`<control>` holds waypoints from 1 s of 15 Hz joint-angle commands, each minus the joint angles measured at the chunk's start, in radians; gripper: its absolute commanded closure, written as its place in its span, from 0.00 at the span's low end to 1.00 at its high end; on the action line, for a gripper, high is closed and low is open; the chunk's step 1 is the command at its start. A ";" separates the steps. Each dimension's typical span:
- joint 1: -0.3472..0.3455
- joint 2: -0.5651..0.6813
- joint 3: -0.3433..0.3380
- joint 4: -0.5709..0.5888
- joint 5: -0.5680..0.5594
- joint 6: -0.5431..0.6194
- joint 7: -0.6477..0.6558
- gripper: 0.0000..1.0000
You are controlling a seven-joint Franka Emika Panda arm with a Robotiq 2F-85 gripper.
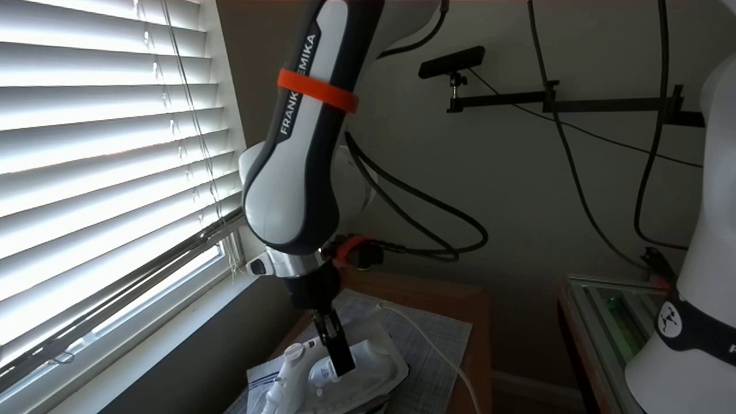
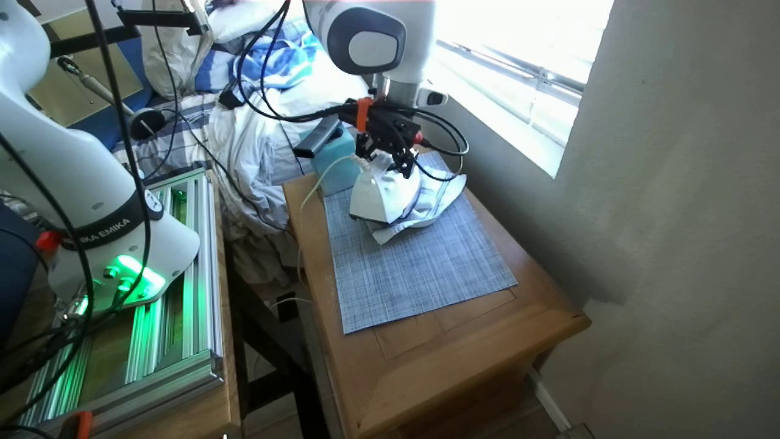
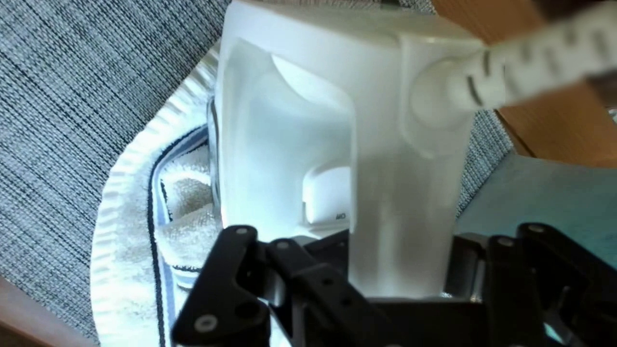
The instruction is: Put the iron on top of the tea towel
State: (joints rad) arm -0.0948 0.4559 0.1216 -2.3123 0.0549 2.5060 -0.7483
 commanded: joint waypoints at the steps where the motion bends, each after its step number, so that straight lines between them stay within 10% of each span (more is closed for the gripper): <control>1: -0.009 0.022 0.001 0.046 -0.022 -0.013 0.001 1.00; 4: -0.001 0.056 -0.025 0.086 -0.045 -0.039 0.033 1.00; 5: -0.003 0.065 -0.028 0.098 -0.050 -0.055 0.033 0.75; 15: 0.011 -0.002 -0.039 0.069 -0.066 -0.158 0.057 0.12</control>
State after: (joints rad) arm -0.0937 0.4991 0.0954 -2.2133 0.0297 2.3520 -0.7330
